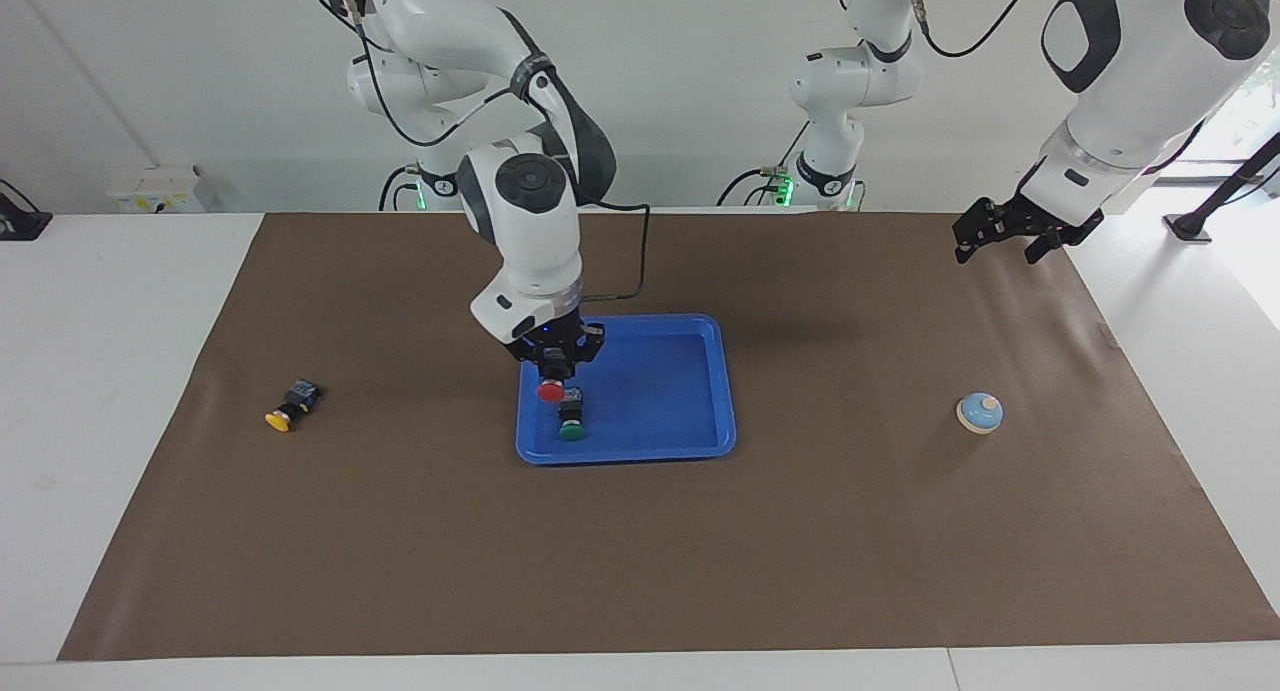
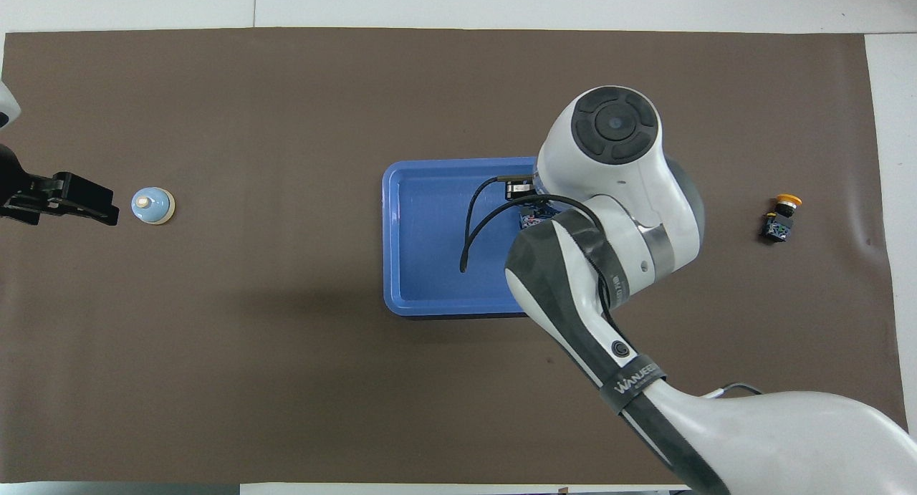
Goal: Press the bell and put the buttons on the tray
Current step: 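Carry the red button into the tray beside the green one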
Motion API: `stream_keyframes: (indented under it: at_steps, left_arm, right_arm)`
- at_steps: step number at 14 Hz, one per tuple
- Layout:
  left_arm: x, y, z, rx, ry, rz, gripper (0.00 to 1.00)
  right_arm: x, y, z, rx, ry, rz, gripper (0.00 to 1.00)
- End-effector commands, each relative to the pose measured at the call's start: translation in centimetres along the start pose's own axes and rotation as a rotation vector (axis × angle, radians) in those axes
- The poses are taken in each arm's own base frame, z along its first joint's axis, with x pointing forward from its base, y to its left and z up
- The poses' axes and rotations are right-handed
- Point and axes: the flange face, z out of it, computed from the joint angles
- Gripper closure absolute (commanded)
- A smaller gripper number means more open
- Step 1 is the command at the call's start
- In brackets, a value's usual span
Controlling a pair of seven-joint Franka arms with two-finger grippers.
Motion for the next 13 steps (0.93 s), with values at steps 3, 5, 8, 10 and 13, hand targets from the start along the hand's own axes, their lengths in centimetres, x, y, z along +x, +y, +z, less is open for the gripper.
stream_keyframes:
  at_steps: [3, 5, 8, 10, 13]
  left_arm:
    - [-0.5, -0.3, -0.2, 0.005, 0.0, -0.006, 0.0]
    - [-0.5, -0.3, -0.2, 0.005, 0.0, -0.006, 0.0]
    - [-0.5, -0.3, -0.2, 0.005, 0.0, -0.006, 0.0]
    - [-0.5, -0.3, -0.2, 0.005, 0.0, -0.006, 0.0]
    - [-0.5, -0.3, -0.2, 0.005, 0.0, -0.006, 0.0]
  right_arm:
    - [-1.3, -4.6, 5.2, 0.045, 0.031, 0.039, 1.0]
    - [-2.0, -4.7, 7.6, 0.064, 0.049, 0.045, 1.0]
    - [-3.9, -6.2, 8.8, 0.06, 0.039, 0.048, 1.0]
    - [-3.8, -5.6, 9.2, 0.063, 0.042, 0.06, 0.94]
    - [-3.7, -5.7, 8.8, 0.062, 0.035, 0.112, 0.0]
